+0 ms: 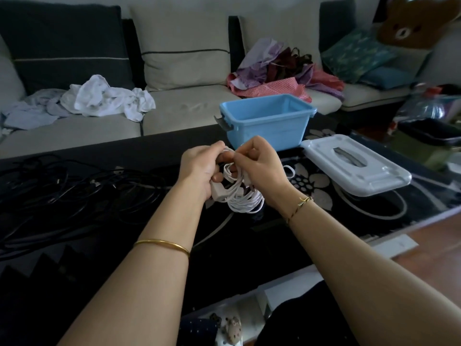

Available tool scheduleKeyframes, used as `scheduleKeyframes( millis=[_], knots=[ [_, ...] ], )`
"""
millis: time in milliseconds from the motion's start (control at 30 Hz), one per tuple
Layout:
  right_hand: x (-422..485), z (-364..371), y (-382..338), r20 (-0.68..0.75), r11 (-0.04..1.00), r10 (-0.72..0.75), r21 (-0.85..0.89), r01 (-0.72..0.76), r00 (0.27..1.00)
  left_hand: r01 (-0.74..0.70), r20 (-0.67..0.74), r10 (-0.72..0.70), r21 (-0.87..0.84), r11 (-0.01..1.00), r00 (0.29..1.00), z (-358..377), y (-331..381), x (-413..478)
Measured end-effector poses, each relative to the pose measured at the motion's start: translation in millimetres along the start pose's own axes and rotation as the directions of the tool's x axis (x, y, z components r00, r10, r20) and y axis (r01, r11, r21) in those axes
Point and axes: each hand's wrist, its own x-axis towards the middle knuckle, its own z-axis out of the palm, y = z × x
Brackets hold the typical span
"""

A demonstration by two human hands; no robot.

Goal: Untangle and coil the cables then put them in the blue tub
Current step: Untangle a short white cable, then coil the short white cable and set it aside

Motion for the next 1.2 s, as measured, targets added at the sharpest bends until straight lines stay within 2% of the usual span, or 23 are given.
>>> scheduleKeyframes(
  millis=[267,367,433,500,567,633,767,833,1067,1200],
  knots=[
    [11,-25,2,-0.067,1.0,0.005,0.024,-0.003,0.998,-0.077,0.053,0.078,-0.018,0.997,0.996,19,1,7],
    [26,-48,8,-0.238,0.996,0.046,0.088,-0.025,0.97,-0.102,0.055,0.104,-0.039,0.994,0.993,21,3,13],
    [39,-69,24,-0.419,0.994,0.089,-0.014,-0.104,0.904,-0.117,0.047,0.118,-0.038,0.992,0.992,21,3,18],
    [50,-90,46,-0.537,0.938,0.118,-0.216,-0.271,0.836,-0.12,0.039,0.122,-0.038,0.992,0.992,22,2,23],
    [55,-100,68,-0.523,0.825,0.167,-0.391,-0.409,0.836,-0.117,0.032,0.118,-0.042,0.992,0.993,22,2,27],
    [60,-99,86,-0.453,0.721,0.219,-0.521,-0.456,0.864,-0.111,0.024,0.112,-0.048,0.993,0.993,22,2,30],
    [71,-89,105,-0.508,0.597,0.241,-0.594,-0.539,0.827,-0.099,0.016,0.1,-0.041,0.994,0.995,18,0,31],
    [69,-87,107,-0.557,0.612,0.198,-0.572,-0.546,0.806,-0.097,0.026,0.098,-0.038,0.995,0.995,17,1,30],
    [44,-90,82,-0.579,0.802,0.135,-0.412,-0.432,0.804,-0.092,0.103,0.092,0.0,0.996,0.99,14,1,13],
    [41,-78,40,-0.539,0.869,0.015,-0.41,-0.278,0.842,-0.1,0.164,0.095,0.02,0.995,0.982,6,5,-1]
  ],
)
